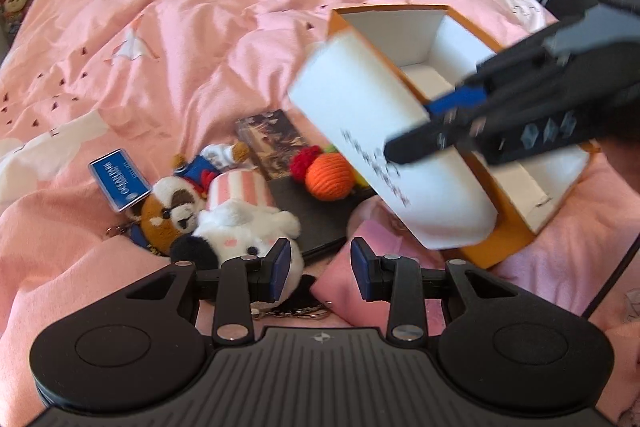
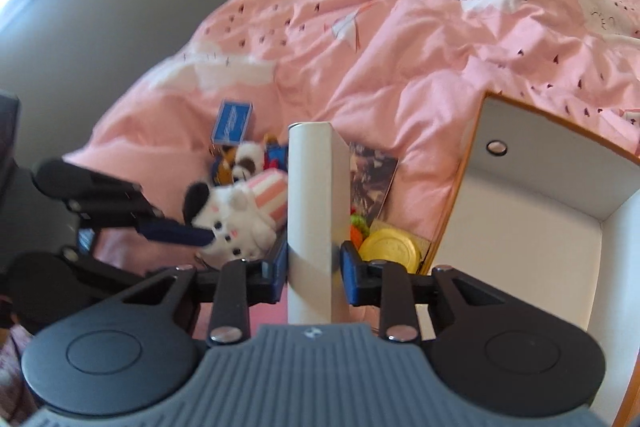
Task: Organize objects
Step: 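Carry the white lid into the orange box and lower it inside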
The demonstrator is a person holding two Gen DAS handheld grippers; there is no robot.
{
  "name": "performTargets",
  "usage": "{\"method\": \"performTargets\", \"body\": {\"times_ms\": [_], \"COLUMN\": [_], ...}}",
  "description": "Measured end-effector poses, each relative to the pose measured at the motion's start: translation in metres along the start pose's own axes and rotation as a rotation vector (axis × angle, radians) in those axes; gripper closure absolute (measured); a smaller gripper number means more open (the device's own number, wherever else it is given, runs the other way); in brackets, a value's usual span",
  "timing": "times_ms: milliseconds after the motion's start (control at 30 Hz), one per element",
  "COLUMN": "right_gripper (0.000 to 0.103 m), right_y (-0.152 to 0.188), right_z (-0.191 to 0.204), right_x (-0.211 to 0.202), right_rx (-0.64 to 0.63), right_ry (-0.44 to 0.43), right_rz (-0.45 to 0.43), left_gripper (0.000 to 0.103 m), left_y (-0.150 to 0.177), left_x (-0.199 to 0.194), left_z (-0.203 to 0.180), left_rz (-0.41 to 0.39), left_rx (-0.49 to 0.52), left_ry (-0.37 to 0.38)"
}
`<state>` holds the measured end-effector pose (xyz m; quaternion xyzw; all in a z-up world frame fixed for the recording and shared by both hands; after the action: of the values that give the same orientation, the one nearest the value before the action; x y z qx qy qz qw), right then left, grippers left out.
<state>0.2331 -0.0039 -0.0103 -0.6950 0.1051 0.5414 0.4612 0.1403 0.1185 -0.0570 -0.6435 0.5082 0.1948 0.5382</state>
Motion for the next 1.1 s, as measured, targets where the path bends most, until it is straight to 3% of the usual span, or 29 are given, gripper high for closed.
{"method": "performTargets", "body": {"times_ms": [300,400,500,700,933,1100], "right_gripper": [0.073,0.073,0.073,0.073,0.073,0.073], "right_y": [0.002,0.010,0.022,0.051,0.083,0.092], "right_z": [-0.034,-0.048,-0.062,-0.091,-0.096,-0.098], "right_x": [-0.088,-0.104,-0.104,-0.070,-0.021,0.013], "right_rx": [0.097,0.031,-0.113,-0.425,-0.756,-0.871], "right_ry": [0.011,0.055,0.119,0.166,-0.001,-0.109], "right_rz": [-0.171,-0.175,-0.150,-0.032,0.167,0.325], "left_gripper": [0.062,0.061,0.056,0.054,0.054,0.054], "left_y": [0.002,0.006,0.010,0.012,-0.008,-0.025], "left_x": [0.007,0.012,0.017,0.021,0.032,0.050], "left_z": [-0.042,-0.050,-0.051,-0.045,-0.050,-0.051], "left_rz": [0.045,0.081,0.132,0.184,0.187,0.196], "left_rx": [0.132,0.160,0.168,0.213,0.324,0.364], "left_ry": [0.083,0.094,0.097,0.063,0.066,0.068]}}
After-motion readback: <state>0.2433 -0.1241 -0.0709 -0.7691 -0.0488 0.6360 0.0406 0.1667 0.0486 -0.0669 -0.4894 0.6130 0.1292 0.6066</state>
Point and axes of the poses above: each gripper's, at about its wrist camera, not at the fingertips, and x roughly the way its jaws point, z to its left, y to its underside, the point moved 5 cm from there along x, roughly the way its jaws point, and after that the axes turned 15 degrees about y, right-handed, at the moved point
